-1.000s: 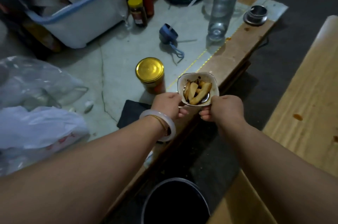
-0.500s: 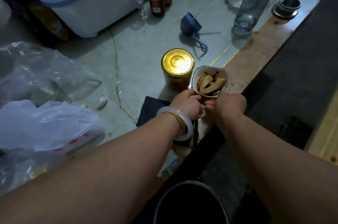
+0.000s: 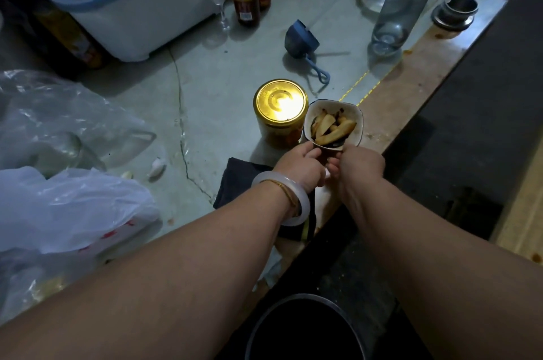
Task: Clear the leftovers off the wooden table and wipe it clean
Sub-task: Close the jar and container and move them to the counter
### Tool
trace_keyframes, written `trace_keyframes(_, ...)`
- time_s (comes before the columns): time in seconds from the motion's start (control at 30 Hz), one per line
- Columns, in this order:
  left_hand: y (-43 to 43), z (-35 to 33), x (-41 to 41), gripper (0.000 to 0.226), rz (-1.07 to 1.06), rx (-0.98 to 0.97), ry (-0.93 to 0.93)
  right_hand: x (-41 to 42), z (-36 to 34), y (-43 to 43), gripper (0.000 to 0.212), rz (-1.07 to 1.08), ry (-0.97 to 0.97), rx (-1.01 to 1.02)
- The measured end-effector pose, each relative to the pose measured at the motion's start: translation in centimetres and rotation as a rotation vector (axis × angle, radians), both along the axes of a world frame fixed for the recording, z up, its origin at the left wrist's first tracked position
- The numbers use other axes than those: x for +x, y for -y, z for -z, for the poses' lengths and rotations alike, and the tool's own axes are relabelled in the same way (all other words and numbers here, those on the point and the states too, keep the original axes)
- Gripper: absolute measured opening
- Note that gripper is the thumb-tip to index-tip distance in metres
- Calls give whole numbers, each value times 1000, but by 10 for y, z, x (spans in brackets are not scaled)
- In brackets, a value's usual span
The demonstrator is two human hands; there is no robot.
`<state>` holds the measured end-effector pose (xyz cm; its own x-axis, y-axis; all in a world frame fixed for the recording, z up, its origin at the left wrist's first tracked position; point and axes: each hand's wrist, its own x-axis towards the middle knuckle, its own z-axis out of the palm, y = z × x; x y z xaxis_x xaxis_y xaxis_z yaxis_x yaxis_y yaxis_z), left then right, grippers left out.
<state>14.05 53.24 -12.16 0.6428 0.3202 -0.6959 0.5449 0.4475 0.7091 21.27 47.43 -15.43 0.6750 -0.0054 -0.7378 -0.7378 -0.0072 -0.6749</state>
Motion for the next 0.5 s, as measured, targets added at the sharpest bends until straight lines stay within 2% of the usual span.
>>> trace_keyframes(0.13, -2, 6, 5, 64, 63, 108, 0, 4, -2, 4, 23, -44, -43, 76)
trace_keyframes(0.27, -4, 7, 11, 78, 76, 178, -2, 2, -19, 12, 7, -1, -93, 200)
trace_keyframes(0.37, 0, 12, 15, 81, 39, 208, 2, 0, -31, 24, 13, -110, -119, 295)
trace_keyframes(0.5, 10, 17, 13, 84, -113, 173, -24, -5, -38, 38, 33, -178, -112, 350)
